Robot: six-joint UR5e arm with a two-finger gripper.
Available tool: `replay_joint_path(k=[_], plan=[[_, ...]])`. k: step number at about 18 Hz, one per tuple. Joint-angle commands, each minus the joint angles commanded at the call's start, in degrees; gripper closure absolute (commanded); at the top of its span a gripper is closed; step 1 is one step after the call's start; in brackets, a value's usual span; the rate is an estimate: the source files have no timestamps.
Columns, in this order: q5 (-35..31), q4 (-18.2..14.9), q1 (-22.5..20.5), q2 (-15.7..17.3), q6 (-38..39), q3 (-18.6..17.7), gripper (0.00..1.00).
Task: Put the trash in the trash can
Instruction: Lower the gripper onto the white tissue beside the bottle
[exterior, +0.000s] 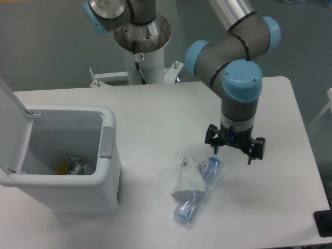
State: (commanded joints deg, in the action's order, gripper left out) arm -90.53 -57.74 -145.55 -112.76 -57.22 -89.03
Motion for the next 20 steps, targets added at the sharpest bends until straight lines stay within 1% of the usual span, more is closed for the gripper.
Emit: replay_joint_path(k=[5,6,7,8,9,10,11,17,20], plan=[[0.35,0.17,0.79,0.18,0.18,-0.53,0.00],[0.44,0.96,0.79,0.18,0.18,-1.23,0.00],[0.44,2.71,0.97,0.18,0.18,-2.54,0.00],[0.44,5.25,1.32,0.26,0.18,-4.38,0.00],[0.44,8.23,1.84,0.79,0.26,-6.83,0.00],[0.44,10.52,2.02,1.49,0.44,-9.03,0.00],[0.61,11.24,2.11,1.93,0.44,-10.62,0.00],[0.18,11.08,5.10,1.67,0.35,-14.41,0.00],[0.44,11.07,5.72,1.32,-0.09,-15.38,0.00]])
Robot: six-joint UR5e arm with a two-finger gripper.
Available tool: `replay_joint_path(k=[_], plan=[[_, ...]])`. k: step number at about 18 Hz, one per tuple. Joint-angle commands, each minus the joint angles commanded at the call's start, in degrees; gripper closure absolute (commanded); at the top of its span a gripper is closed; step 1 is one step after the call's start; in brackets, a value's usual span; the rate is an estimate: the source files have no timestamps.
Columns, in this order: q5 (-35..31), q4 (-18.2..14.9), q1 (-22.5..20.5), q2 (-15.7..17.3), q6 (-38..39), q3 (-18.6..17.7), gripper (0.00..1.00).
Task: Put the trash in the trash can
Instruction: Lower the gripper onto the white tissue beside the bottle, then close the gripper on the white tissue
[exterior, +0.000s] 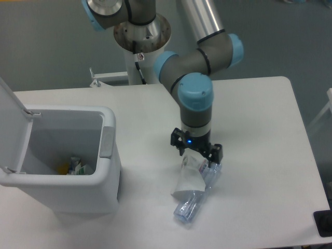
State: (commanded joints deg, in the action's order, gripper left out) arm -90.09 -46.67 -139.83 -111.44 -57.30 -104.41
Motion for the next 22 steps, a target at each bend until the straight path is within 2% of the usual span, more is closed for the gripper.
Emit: replay_joint_path(k=[2,3,4,6,7,10,13,20,22], plan=[[0.18,-0.09,0.00,-0.44,-0.09,0.09,0.00],[0.18,-0.09,0.09,-0.70,-0.09,0.17,0.12],[0.35,-0.17,0.09,-0.79,-0.09,0.44,0.41],[0.79,-0.18,0.09,-0.79,0.09,0.53,0.90],[1.05,-0.18,0.00,-0.79,0.09,0.79,1.00],[5.08,-0.44,-0.35,-0.53,0.17,2.10,1.00],[10.10,-2.81,-1.23,0.17,0.26,2.81,1.00],[10.55,-3.96,-1.40,0.79,0.53,3.51,1.00],[12.82,-4.48,-2.28,2.19,0.53,3.78,1.00]])
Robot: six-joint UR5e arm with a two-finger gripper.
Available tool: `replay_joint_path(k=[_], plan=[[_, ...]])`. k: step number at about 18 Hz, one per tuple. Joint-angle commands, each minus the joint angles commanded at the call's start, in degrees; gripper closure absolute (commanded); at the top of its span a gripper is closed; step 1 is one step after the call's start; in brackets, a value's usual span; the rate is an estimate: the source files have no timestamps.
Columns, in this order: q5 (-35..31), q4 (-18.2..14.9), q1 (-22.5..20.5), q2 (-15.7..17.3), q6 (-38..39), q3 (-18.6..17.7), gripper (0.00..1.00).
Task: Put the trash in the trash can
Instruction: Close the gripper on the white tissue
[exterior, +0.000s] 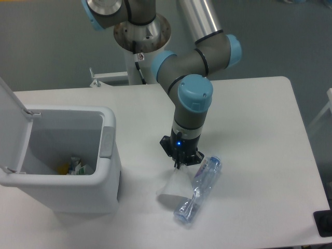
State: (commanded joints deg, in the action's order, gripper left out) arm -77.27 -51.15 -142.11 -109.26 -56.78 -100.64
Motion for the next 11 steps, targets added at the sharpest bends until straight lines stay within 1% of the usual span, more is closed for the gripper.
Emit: replay_joint_path(k=[2,4,7,9,11], plan=[[5.09,-1.67,-1.84,1.50,0.00,0.87,1.00],[7.92,-2.46,-2.38,1.94,0.09,2.80,1.00],[10.99,-2.47,-3.16,2.20,3.50,7.19,1.00],[15.29,-2.55,-3.52,2.29,6.40,10.44,1.00],[18.46,-2.47,-3.61,3.08,9.56,12.56,1.00]])
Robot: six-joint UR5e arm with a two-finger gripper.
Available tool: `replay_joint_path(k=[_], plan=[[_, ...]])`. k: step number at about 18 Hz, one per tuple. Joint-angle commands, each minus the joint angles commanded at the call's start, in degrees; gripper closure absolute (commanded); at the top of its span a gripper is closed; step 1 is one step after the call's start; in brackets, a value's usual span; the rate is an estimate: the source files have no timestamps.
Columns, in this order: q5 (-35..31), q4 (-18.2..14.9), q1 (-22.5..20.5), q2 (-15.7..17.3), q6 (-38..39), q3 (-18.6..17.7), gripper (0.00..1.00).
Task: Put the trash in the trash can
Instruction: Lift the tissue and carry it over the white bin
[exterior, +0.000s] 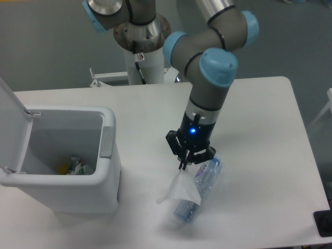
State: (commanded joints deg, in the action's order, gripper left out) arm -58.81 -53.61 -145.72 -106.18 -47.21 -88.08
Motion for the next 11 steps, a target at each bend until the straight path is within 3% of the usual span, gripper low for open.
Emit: replay_joint_path(k=[5,11], plan=[[5.18,0.09,0.96,4.83,7.39,2.12,1.00],[10.91,0.09,4.82,13.18,16.79,1.51,1.00]])
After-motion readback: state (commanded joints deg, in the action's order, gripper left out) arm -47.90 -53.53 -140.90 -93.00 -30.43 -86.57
